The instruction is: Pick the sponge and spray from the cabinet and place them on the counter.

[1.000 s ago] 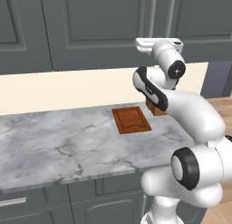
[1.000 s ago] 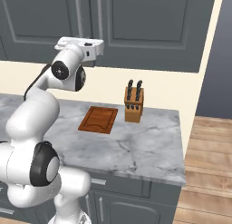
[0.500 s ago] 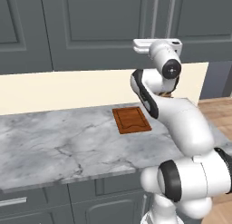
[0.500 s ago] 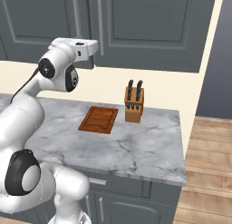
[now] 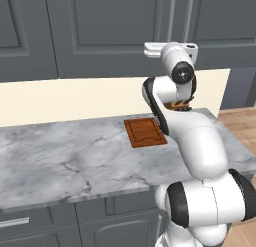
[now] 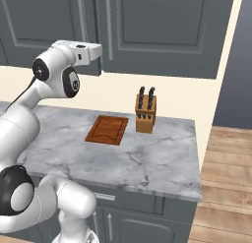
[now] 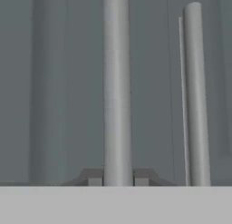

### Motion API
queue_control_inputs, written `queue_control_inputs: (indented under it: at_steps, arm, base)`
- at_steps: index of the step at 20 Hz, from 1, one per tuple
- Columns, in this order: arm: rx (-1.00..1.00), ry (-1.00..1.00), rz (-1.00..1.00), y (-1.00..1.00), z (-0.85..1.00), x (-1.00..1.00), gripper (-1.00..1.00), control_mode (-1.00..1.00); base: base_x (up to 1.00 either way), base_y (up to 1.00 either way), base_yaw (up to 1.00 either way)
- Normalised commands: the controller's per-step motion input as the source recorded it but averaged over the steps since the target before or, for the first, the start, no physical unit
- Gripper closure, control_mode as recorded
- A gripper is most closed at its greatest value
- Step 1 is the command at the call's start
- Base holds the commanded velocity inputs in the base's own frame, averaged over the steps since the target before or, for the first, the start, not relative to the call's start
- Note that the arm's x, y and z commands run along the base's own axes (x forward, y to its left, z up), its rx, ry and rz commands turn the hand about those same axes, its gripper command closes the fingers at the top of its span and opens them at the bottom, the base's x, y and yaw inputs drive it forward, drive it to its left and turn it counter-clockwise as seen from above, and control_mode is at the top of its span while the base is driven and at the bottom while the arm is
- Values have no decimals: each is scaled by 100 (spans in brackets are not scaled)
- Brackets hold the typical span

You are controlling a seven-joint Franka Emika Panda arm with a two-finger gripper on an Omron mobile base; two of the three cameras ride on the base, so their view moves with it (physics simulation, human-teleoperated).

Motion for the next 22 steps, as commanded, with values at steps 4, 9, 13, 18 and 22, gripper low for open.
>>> queue_control_inputs:
  at_steps: [4,9,13,18,22]
  arm:
    - [3,0,0,0,28,-32,100,-100]
    - [8,1,0,0,44,-41,100,-100]
    - [7,7,0,0,48,-42,100,-100]
    - [1,7,0,7,42,-54,100,-100]
    - [0,5,0,12,33,-63,100,-100]
  base:
    - [0,0,0]
    - [0,0,0]
    - [0,0,0]
    - [0,0,0]
    - [0,0,0]
